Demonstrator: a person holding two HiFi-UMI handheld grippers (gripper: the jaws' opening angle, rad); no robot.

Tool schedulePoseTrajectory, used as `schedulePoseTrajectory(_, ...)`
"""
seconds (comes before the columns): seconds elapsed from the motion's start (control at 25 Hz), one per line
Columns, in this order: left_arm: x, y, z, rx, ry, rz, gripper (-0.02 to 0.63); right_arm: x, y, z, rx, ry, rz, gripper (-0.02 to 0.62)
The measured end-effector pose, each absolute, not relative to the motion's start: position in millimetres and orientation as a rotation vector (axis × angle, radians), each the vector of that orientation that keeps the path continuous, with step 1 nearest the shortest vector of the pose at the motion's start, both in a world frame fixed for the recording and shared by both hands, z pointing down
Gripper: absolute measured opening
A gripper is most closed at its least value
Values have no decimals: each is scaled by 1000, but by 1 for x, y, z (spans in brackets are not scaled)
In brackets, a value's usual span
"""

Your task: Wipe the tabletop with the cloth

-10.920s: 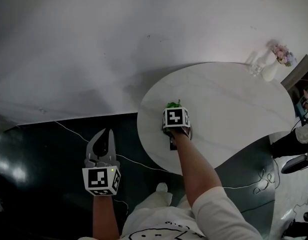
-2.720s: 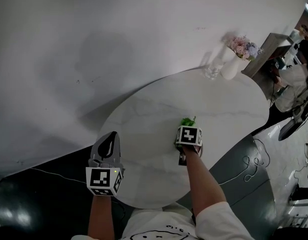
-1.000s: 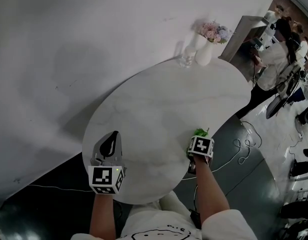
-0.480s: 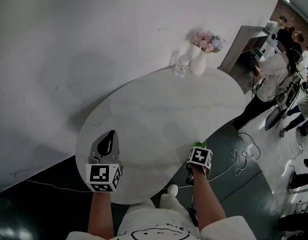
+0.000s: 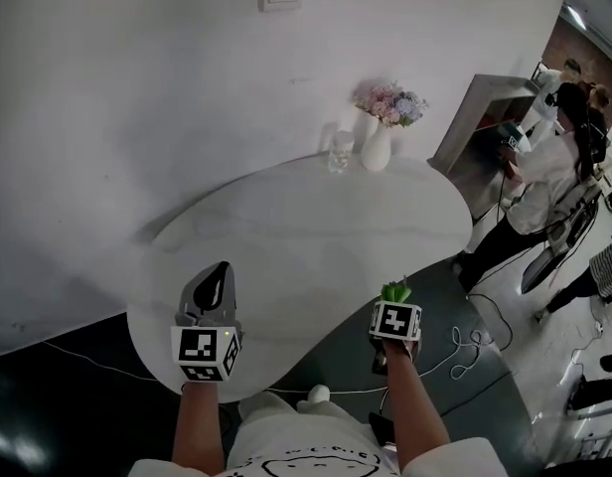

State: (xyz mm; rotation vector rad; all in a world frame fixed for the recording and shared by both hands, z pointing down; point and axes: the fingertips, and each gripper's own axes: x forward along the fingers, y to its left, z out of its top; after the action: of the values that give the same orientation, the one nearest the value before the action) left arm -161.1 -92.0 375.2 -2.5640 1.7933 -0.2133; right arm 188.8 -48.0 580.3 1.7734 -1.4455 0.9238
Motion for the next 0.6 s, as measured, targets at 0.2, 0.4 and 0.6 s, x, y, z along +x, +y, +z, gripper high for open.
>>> schedulePoseTrajectory(0.2,-129,-84,369,-2524,1819,-234,20,200,-72,562,1706,-1575,846,43)
schedulePoseTrajectory(0.4,-114,-80,363,-2497,1811,-281,20,192,-97,548,1662,-1667,808,42)
schedulePoseTrajectory(0.6,-113,-87,360,-2473,1834,-301,20,174,-132,531,1609,-1748,756,43)
